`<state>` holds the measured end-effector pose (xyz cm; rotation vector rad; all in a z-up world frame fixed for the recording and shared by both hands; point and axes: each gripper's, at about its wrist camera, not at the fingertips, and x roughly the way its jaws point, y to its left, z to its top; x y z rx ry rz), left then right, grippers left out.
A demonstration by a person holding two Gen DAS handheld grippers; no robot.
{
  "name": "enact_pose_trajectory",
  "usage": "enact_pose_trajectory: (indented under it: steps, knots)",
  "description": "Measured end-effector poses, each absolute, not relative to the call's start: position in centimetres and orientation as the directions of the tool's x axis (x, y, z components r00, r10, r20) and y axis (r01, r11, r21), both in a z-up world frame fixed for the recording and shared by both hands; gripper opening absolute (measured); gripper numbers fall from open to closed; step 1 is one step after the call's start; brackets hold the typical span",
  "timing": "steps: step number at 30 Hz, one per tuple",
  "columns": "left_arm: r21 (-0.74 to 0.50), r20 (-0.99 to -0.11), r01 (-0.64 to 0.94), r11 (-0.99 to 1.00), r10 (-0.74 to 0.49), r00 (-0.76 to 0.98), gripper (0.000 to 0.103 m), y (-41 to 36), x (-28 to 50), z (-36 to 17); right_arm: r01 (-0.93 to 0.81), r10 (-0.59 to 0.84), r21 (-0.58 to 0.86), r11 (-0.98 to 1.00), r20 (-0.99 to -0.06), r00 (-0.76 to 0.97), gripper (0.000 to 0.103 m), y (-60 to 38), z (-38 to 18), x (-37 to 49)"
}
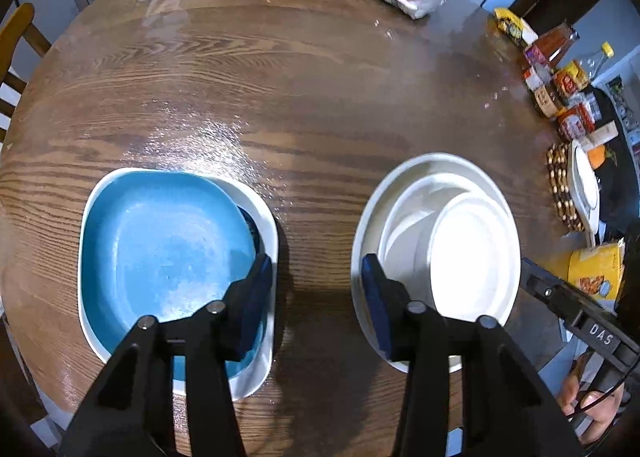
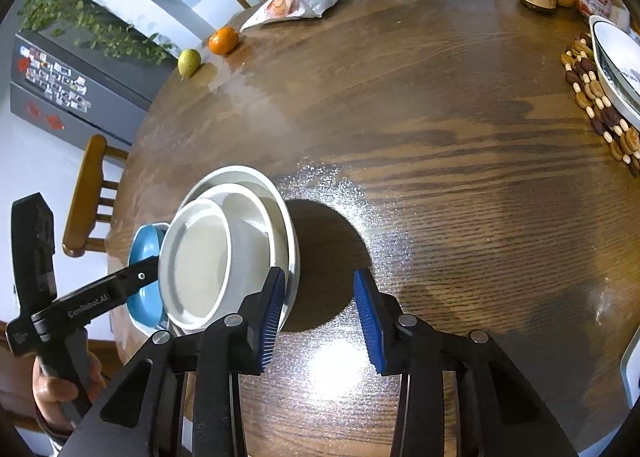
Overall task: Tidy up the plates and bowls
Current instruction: 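Move the left tool to the nested bowl stack and grip its rim, then lift the nested bowl stack with the left tool over the teal dish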
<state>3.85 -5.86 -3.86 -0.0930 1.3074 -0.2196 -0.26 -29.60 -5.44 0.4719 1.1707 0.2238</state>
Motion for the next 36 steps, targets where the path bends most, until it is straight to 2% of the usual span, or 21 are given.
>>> enact_pose_trajectory:
  steps: [10, 12, 15, 19, 22, 24, 26, 29, 36]
  knots:
    - [-0.149, -0.952, 0.147, 0.978, -0.182, 0.248, 0.028, -6.9, 4.1, -4.2, 0.050, 0.403, 0.446, 0.894, -0.845, 0.351, 0.030, -28.9, -5.9, 0.6]
    - [-0.149, -0.951, 0.161, 0.976, -0.186, 0.248, 0.018, -7.3, 4.0, -4.2, 0.055, 0.409, 0.451, 0.891, -0.848, 0.338, 0.030, -28.7, -6.1, 0.8]
    - [-0.149, -0.949, 0.173, 0.974, -0.190, 0.251, 0.010, -7.8, 4.0, -4.1, 0.048, 0.428, 0.469, 0.882, -0.840, 0.333, 0.024, -28.6, -6.2, 0.9]
    - [-0.166, -0.945, 0.175, 0.970, -0.207, 0.252, 0.002, -8.1, 4.2, -4.2, 0.044, 0.437, 0.478, 0.877, -0.832, 0.342, 0.024, -28.7, -6.3, 0.9]
    - [-0.163, -0.943, 0.171, 0.972, -0.204, 0.263, 0.002, -8.3, 4.2, -4.2, 0.045, 0.440, 0.484, 0.874, -0.827, 0.350, 0.023, -28.7, -6.3, 0.7]
    - [-0.163, -0.941, 0.167, 0.972, -0.204, 0.270, 0.002, -8.3, 4.2, -4.2, 0.043, 0.439, 0.484, 0.874, -0.824, 0.357, 0.020, -28.7, -6.3, 0.6]
    - [-0.155, -0.938, 0.165, 0.974, -0.197, 0.284, 0.002, -8.6, 4.1, -4.2, 0.037, 0.442, 0.487, 0.872, -0.819, 0.366, 0.012, -28.4, -6.2, 0.5]
    - [-0.141, -0.934, 0.158, 0.977, -0.184, 0.305, 0.002, -8.7, 3.8, -4.3, 0.022, 0.419, 0.462, 0.887, -0.823, 0.384, 0.011, -27.7, -5.7, 0.3]
    - [-0.118, -0.921, 0.164, 0.979, -0.169, 0.350, 0.002, -9.0, 3.1, -3.9, 0.057, 0.445, 0.505, 0.861, -0.803, 0.397, 0.011, -28.4, -6.2, 0.0]
